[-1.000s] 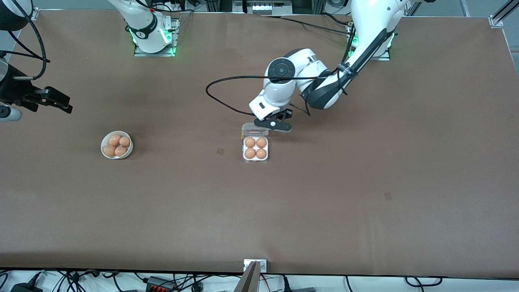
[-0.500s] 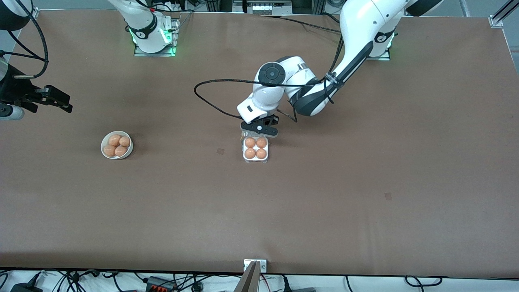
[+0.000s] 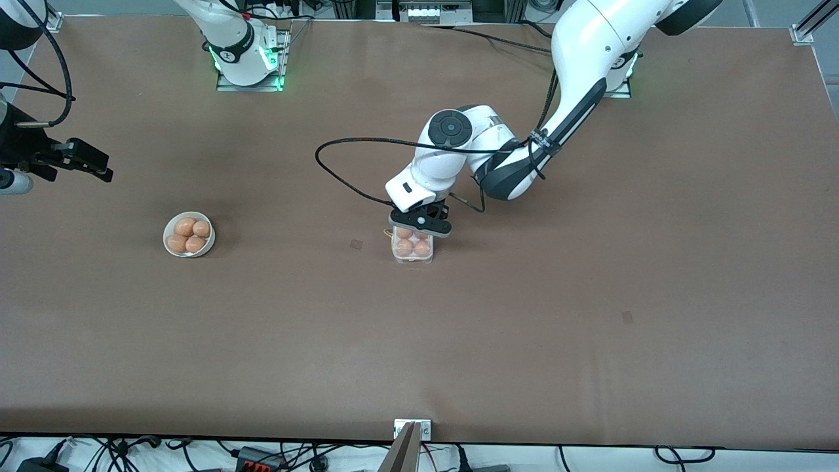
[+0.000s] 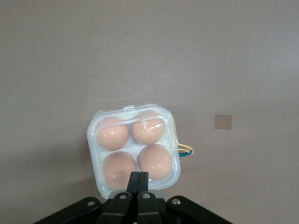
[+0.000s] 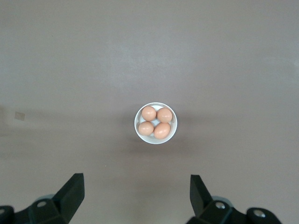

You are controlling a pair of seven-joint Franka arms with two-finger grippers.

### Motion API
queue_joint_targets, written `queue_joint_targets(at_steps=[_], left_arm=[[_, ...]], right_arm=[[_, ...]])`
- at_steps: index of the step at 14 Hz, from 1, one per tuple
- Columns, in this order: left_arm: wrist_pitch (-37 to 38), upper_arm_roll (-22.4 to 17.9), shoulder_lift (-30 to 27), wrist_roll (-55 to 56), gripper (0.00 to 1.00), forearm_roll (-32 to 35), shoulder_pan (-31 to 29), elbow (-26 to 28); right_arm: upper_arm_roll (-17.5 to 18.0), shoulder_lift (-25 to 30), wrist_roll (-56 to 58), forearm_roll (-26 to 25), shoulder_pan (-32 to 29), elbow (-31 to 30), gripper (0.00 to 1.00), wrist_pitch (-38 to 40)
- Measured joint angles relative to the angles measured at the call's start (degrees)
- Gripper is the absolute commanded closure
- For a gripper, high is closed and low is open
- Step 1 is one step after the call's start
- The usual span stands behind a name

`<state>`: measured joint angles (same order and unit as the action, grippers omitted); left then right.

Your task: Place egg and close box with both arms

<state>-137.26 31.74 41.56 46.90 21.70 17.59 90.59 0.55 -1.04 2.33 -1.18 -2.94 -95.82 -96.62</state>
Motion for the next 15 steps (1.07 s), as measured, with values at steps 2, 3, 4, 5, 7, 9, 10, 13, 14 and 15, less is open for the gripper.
queue_joint_targets(at_steps=[2, 3, 4, 5, 7, 9, 10, 13, 14, 15], left_arm=[[5.18, 0.11, -0.53, -0.14, 0.99, 0.08, -0.68, -0.87], [9.21, 0.31, -1.35, -0.66, 0.99, 0.09, -1.31, -1.32], [13.59, 0.86, -2.49, -1.90, 0.99, 0.09, -2.31, -1.74], [18.50, 1.75, -4.00, -3.89, 0.99, 0.09, -3.75, -2.00], [28.45, 4.24, -7.08, -10.26, 0.88, 0.10, -8.10, -2.10], [36.21, 7.58, -9.82, -19.01, 0.04, 0.12, -15.23, -2.11], [38.84, 9.76, -10.86, -23.95, 0.00, 0.12, -19.60, -2.11], [44.49, 18.33, -13.31, -33.92, 0.00, 0.13, -34.38, -2.29], [46.55, 20.88, -14.13, -35.25, 0.00, 0.13, -38.88, -2.74], [48.74, 23.01, -14.82, -36.15, 0.00, 0.13, -42.76, -3.77]], right_arm=[[-0.02, 0.01, -0.01, 0.00, 0.00, 0.00, 0.00, 0.01], [-0.03, 0.04, -0.02, 0.00, 0.00, 0.00, 0.00, 0.07], [-0.03, 0.09, -0.02, 0.00, 0.01, 0.00, 0.00, 0.20], [-0.03, 0.15, -0.02, 0.00, 0.02, 0.00, 0.00, 0.31], [-0.03, 0.42, -0.02, 0.00, 0.06, -0.12, 0.00, 0.32], [-0.02, 1.19, -0.02, 0.00, 0.11, -1.03, 0.00, -0.06], [-0.03, 1.81, -0.02, 0.00, 0.12, -1.83, 0.00, -0.60], [0.01, 3.33, -0.02, 0.00, 0.15, -3.08, 0.00, -1.22], [0.07, 3.59, -0.02, 0.00, 0.20, -3.17, 0.00, -1.22], [0.12, 3.74, -0.02, 0.00, 0.24, -3.24, 0.00, -1.22]])
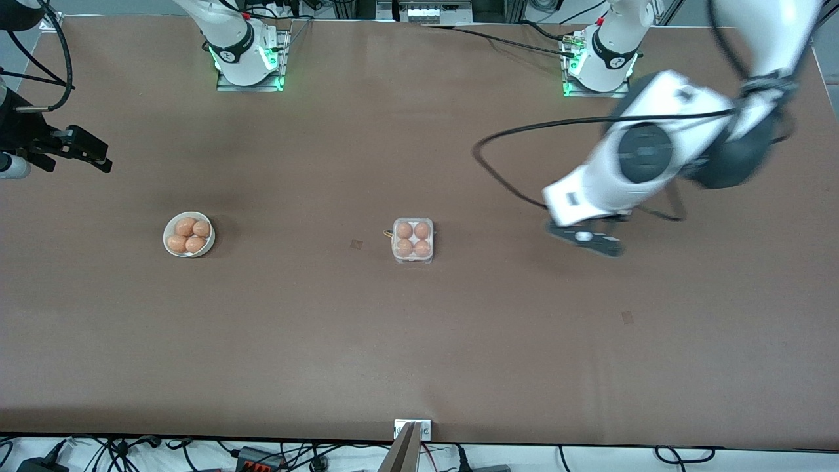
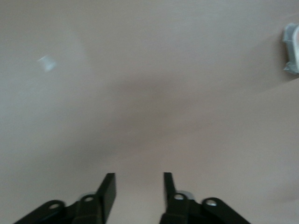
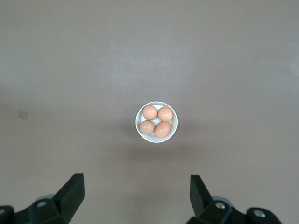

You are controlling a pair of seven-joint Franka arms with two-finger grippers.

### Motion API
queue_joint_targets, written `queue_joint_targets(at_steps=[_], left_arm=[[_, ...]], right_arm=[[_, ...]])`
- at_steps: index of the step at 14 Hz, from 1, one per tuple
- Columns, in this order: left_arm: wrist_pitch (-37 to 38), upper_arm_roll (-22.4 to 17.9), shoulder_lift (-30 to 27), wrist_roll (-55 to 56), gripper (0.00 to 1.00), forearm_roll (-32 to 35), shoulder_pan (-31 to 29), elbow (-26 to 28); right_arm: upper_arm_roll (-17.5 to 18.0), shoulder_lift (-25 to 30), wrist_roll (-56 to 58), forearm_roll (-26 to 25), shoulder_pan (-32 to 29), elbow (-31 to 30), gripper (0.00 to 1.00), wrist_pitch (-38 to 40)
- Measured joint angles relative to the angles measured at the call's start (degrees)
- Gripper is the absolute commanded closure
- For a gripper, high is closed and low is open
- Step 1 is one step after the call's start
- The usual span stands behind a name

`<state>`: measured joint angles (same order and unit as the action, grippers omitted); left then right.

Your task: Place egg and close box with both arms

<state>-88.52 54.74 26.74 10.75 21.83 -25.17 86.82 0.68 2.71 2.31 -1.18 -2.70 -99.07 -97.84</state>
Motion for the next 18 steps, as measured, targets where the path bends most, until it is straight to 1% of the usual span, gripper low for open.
queue_joint_targets(at_steps=[1, 3, 6, 9, 10, 11, 14, 15, 16, 17, 18], left_arm=[[2.03, 1.74, -0.42, -0.51, 0.00, 0.00, -3.25, -1.71], [4.50, 3.17, -0.88, -0.89, 0.00, 0.00, -6.75, -6.31], [11.40, 3.28, -1.01, -0.93, 0.00, 0.00, -7.65, -14.70], [13.00, 2.75, -1.01, -0.86, 0.00, -0.09, -7.77, -17.66], [13.00, 1.39, -1.09, -0.74, 0.00, -0.99, -7.53, -18.52], [13.02, -1.99, -1.54, -0.72, 0.00, -3.92, -6.64, -19.60], [13.04, -19.75, -5.01, -1.11, 0.00, -17.78, -0.54, -20.82], [13.03, -23.49, -6.27, -1.12, 0.00, -20.29, 1.04, -20.55], [12.65, -26.27, -7.81, -1.12, 0.00, -21.28, 2.58, -19.64], [11.13, -29.81, -10.10, -1.12, 0.00, -21.84, 5.36, -17.40], [8.75, -34.41, -12.98, -1.08, 0.00, -22.04, 9.61, -13.96]], right_arm=[[0.03, 0.04, -0.02, 0.00, 0.02, -0.04, 0.00, 0.00], [0.03, 0.03, -0.06, 0.00, 0.03, -0.17, 0.00, 0.01], [0.03, 0.04, -0.07, 0.00, 0.04, -0.23, 0.00, -0.01], [0.05, 0.12, -0.07, 0.00, 0.08, -0.20, 0.00, -0.13], [0.11, 0.18, -0.07, 0.00, 0.15, -0.17, 0.00, -0.16], [0.17, 0.26, -0.07, 0.00, 0.25, -0.16, 0.00, -0.16], [0.24, 0.37, -0.10, 0.01, 0.45, -0.15, 0.00, -0.16], [0.24, 0.39, -0.10, 0.01, 0.45, -0.15, 0.00, -0.16], [0.24, 0.39, -0.10, 0.01, 0.45, -0.15, 0.00, -0.16], [0.24, 0.40, -0.11, 0.01, 0.45, -0.15, 0.00, -0.16], [0.24, 0.41, -0.11, 0.01, 0.46, -0.15, 0.00, -0.16]])
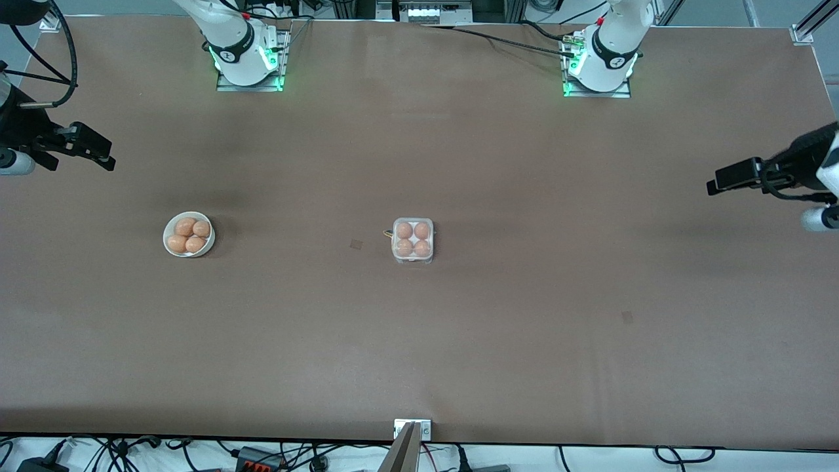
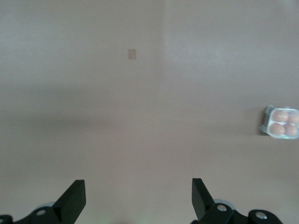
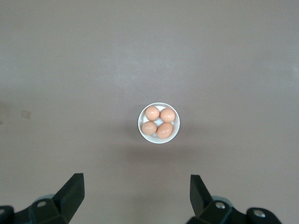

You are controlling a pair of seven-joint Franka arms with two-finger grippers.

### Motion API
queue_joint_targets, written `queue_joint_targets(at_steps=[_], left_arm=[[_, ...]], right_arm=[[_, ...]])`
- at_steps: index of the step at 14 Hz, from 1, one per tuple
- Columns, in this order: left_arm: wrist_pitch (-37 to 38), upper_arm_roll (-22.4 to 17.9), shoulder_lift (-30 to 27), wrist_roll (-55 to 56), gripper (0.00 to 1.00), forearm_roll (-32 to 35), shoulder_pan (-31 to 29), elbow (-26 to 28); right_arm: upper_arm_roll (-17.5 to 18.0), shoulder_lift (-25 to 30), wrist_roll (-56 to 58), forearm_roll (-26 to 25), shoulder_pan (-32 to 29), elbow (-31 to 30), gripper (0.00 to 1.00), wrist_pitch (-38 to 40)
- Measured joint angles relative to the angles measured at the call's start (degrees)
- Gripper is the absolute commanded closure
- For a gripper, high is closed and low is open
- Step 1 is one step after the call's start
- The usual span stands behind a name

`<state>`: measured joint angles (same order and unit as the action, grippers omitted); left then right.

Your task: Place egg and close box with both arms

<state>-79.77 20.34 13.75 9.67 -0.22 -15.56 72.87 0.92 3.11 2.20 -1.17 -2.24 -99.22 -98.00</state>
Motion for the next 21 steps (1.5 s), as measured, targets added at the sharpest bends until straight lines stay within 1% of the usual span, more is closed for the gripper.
queue_joint_targets(at_steps=[1, 3, 5, 7, 10, 15, 21], left_arm=[[-2.25, -4.43, -2.89, 0.08, 0.00, -0.23, 4.35, 3.93], [-5.62, -11.23, -8.05, -0.04, 0.00, -1.57, 10.61, 11.92], [-10.16, -15.87, -12.64, -0.17, 0.00, -2.19, 14.63, 19.21], [-11.19, -18.49, -15.65, -3.05, 0.00, -2.31, 16.43, 23.10], [-11.13, -18.71, -16.82, -6.51, 0.00, -2.32, 16.83, 23.71], [-10.57, -18.10, -16.83, -6.74, 0.00, -0.56, 17.73, 23.66], [-8.89, -17.91, -16.86, -6.87, 0.00, -0.22, 17.79, 23.02]], right_arm=[[0.00, 0.00, -0.01, 0.00, 0.00, 0.00, 0.00, 0.00], [-0.01, 0.01, -0.03, 0.00, -0.01, 0.00, 0.00, 0.03], [-0.03, 0.01, -0.06, 0.00, -0.01, 0.00, 0.00, 0.07], [-0.04, 0.01, -0.08, 0.00, -0.02, 0.00, 0.00, 0.44], [-0.05, 0.01, -0.10, 0.00, -0.02, 0.00, 0.00, 0.87], [-0.05, 0.01, -0.13, 0.00, -0.01, 0.00, 0.00, 0.94], [-0.06, 0.01, -0.16, 0.00, -0.02, 0.00, 0.00, 1.45]])
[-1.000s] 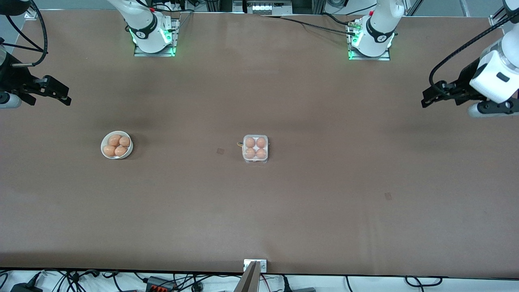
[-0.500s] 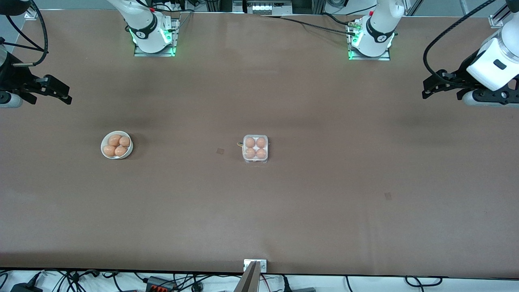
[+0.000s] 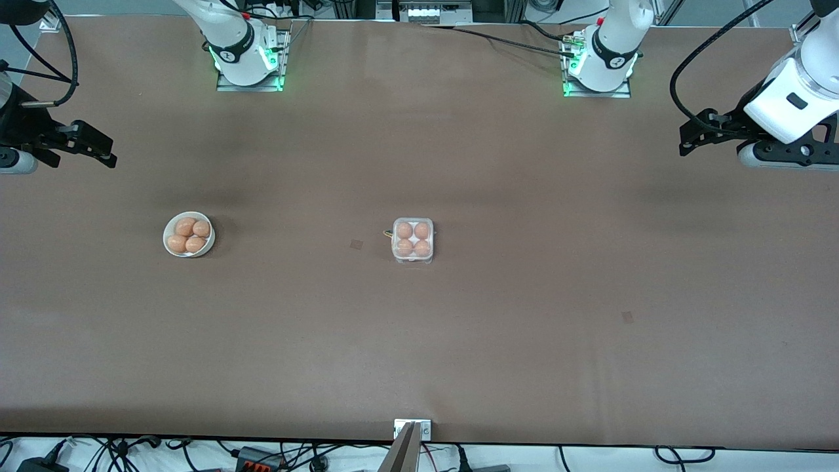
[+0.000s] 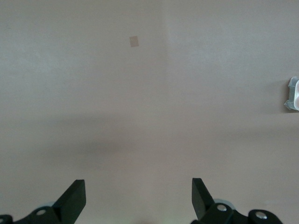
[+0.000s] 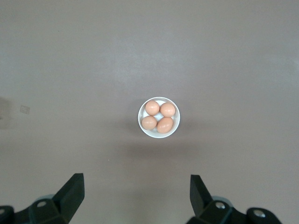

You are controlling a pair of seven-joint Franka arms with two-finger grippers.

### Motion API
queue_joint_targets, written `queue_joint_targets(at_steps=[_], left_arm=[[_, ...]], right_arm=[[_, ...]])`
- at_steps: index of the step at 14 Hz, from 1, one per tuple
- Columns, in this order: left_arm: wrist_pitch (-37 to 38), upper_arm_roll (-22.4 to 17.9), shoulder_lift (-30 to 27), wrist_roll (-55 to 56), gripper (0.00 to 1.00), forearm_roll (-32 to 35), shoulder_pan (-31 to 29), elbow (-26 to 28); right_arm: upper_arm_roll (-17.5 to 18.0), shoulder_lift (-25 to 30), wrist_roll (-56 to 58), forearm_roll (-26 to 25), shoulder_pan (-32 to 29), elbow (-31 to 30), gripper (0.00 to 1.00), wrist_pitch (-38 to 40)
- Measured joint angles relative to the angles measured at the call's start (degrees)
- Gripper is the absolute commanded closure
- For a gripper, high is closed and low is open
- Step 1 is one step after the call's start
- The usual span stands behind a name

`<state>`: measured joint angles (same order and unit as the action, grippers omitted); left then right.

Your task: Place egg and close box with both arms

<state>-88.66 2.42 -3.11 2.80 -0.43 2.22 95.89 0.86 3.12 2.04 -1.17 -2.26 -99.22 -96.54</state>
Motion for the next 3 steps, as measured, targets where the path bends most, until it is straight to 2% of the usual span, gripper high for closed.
queue_joint_targets(at_steps=[3], left_arm=[[0.06, 0.00, 0.00, -0.05, 0.00, 0.06, 0.00, -0.06]], right_arm=[[-0.01, 0.00, 0.00, 0.00, 0.00, 0.00, 0.00, 0.14]])
